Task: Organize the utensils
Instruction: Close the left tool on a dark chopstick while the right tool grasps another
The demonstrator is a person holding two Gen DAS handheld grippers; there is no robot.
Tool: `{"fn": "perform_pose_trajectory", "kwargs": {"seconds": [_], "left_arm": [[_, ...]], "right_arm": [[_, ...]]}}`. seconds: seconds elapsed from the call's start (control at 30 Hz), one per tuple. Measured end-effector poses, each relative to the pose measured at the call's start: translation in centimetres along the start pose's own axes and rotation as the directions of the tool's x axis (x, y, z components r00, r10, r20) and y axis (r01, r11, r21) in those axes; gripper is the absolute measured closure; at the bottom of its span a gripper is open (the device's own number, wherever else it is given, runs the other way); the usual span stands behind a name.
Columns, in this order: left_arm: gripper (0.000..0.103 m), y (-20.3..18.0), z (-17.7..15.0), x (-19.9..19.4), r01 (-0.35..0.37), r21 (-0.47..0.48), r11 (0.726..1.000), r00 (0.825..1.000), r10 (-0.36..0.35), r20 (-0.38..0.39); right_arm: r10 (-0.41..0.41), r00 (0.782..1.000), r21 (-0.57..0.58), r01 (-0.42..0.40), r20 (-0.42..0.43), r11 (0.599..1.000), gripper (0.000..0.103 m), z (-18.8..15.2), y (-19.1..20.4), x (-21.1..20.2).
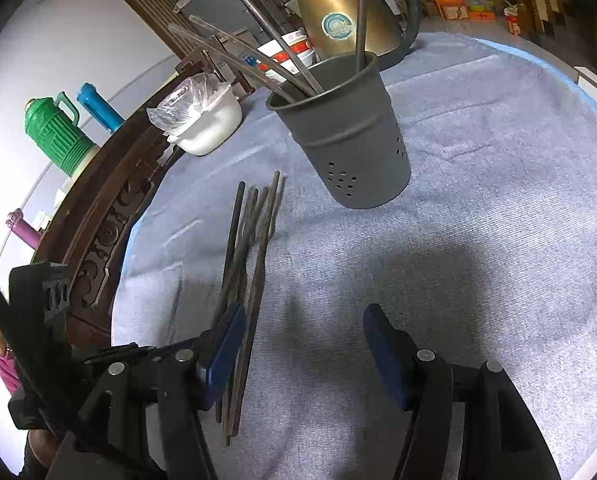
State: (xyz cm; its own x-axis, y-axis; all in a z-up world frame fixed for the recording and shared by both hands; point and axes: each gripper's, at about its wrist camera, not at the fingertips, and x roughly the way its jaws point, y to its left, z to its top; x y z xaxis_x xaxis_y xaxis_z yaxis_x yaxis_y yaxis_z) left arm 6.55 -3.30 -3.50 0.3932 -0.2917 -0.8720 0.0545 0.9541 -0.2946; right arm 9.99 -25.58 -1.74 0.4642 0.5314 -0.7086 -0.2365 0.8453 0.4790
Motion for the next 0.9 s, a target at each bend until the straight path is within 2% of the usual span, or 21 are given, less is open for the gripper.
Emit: {"fn": "perform_pose_trajectory", "kwargs": {"seconds": [0.23,0.3,0.43,0.53,0.57,0.63,0.7,0.9], "left_arm": [[0.098,3.0,-1.0,-1.9,-0.008,-0.093,0.996,0.999,0.013,0.050],[0.097,3.3,-1.4,-1.7,-0.052,-0.094,0.994,0.998,0.057,0.042],[0.097,3.3,-1.7,-0.8,-0.036,-0.112,0.993,0.999,0.038,0.009],[0.089,3.2,-1.8,-1.2,-0.038,-0.102,0.994,0.999,0.041,0.029],[0.081,3.3,-1.7,-1.2,-0.035,-0.106,0.994,0.999,0.039,0.031],[0.077,3.7,-1.6,-1.4,-0.033,-0.117,0.993,0.999,0.038,0.039],[0.077,4.0,-1.4,-1.4,-0.029,-0.127,0.991,0.999,0.034,0.038],[0.077,4.4,-0.8,-1.6,-0.022,-0.123,0.992,0.999,0.027,0.040]], "right_arm": [[-0.005,1.000,-0.024,0.005,-0.010,1.000,0.038,0.1,1.0,0.1],[-0.002,1.000,-0.032,0.001,-0.022,0.999,0.038,0.2,1.4,0.4],[-0.013,0.998,-0.064,0.009,-0.061,0.998,0.038,1.2,2.6,1.7],[-0.048,0.995,-0.080,0.041,-0.089,0.996,0.038,2.4,3.5,3.1],[-0.055,0.993,-0.085,0.047,-0.102,0.995,0.047,2.7,3.9,3.6],[-0.071,0.989,-0.087,0.060,-0.131,0.994,0.070,3.2,4.3,4.7],[-0.077,0.981,-0.081,0.063,-0.177,0.995,0.069,3.4,4.8,6.1],[-0.132,0.963,-0.110,0.109,-0.236,0.988,0.071,3.2,6.0,8.6]]}}
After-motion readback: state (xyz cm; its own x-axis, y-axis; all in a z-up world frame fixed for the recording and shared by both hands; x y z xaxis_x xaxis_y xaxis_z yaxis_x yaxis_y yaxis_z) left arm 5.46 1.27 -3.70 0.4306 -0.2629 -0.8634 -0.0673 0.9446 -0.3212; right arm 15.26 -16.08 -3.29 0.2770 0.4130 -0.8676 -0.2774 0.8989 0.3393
